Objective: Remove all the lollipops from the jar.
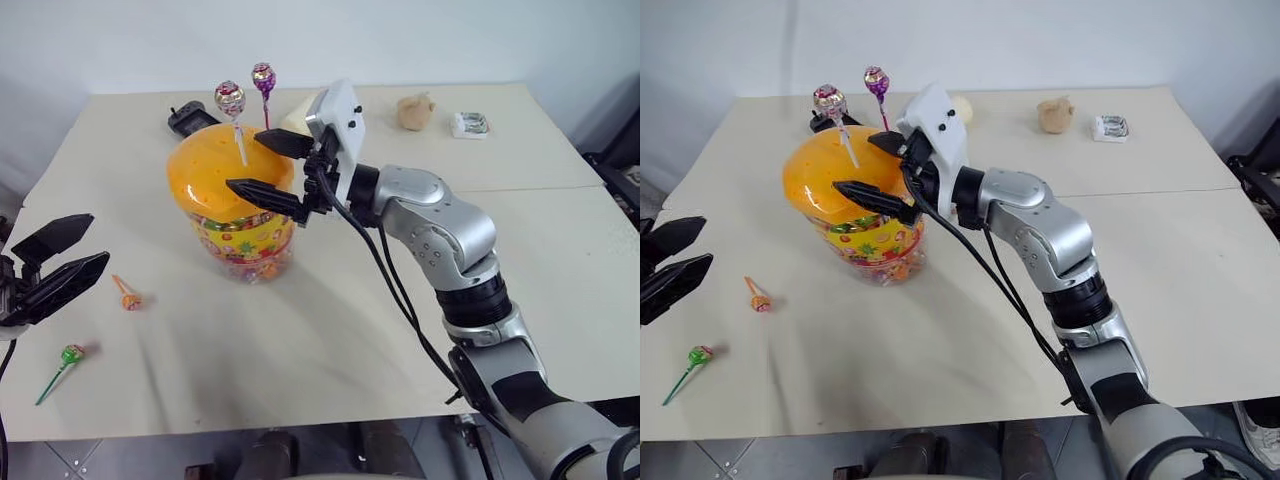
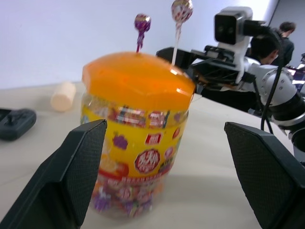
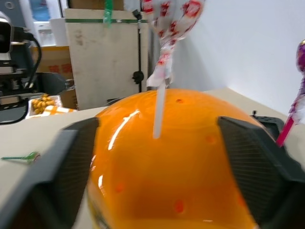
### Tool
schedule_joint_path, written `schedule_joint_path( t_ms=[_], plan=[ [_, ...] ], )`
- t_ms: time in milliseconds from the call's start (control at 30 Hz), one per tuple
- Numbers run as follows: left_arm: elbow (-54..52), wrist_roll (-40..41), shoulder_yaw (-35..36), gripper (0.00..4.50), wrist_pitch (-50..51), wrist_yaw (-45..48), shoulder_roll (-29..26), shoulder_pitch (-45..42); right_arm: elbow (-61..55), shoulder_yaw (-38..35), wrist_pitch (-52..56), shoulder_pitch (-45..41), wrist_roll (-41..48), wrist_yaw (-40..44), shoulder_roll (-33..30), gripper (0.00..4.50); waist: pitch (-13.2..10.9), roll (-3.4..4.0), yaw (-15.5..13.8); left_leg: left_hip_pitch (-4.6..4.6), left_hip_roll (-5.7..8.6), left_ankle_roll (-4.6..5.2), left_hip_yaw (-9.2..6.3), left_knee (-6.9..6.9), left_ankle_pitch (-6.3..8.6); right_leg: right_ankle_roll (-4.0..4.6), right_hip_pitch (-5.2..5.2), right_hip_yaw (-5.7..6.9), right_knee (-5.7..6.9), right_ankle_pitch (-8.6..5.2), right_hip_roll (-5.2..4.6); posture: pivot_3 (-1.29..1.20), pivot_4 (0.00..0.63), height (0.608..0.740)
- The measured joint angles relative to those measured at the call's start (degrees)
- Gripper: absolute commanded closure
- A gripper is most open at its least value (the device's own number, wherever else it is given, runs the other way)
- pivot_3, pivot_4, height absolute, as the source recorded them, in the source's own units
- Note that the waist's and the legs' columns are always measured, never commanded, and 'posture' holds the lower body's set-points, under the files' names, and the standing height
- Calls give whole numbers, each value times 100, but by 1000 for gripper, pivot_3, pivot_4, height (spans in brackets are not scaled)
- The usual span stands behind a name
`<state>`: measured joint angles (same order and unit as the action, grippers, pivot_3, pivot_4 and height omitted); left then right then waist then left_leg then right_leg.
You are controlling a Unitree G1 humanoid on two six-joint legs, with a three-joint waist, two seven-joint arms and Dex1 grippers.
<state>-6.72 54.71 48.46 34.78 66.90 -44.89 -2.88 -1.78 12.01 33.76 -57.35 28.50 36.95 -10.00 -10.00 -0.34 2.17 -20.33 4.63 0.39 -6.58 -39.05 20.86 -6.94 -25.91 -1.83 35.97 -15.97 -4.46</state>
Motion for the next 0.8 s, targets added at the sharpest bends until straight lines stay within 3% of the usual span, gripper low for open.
schedule_joint_path(
  t_ms=[300, 500, 600, 700, 800],
  plan=[
    [-161, 222, -16, 290, -71, -172, 7, -3, 11, -149, -10, -52, -5, 130, 215, 4342, -1, 1, 41, 0, 0, -1, 2, 2, 0, 1, -3, 1, 0, 0, 0, 0, 150, 740],
    [-156, 227, -212, 290, -162, -170, 7, -56, 2, -655, -367, -137, 346, 466, 374, 4459, -1, 1, 85, -1, 1, 0, 2, 4, 0, 1, -2, 3, -1, 0, -2, 0, 150, 740],
    [-147, 213, -279, 290, -289, -84, 7, -43, 24, -1287, -597, -138, 593, 472, 117, 4459, -1, 1, 62, 0, 6, 1, -1, 3, 1, 1, 2, 6, -2, 1, -5, 0, 150, 740],
    [-150, 99, -448, 290, -411, 87, 6, 146, 170, -1778, -425, -98, 559, 477, -890, 4459, -2, 3, -5, 0, 13, 10, 5, 2, 4, 1, 3, 1, -4, 1, -11, 0, 150, 740],
    [-228, -28, -644, 290, -558, 353, 5, 334, 253, -1674, 110, 502, 123, 928, -2627, 4459, -1, 1, -97, -5, 8, 19, -4, 5, 11, 2, 8, -1, -23, 0, -11, 0, 150, 740]
  ],
)
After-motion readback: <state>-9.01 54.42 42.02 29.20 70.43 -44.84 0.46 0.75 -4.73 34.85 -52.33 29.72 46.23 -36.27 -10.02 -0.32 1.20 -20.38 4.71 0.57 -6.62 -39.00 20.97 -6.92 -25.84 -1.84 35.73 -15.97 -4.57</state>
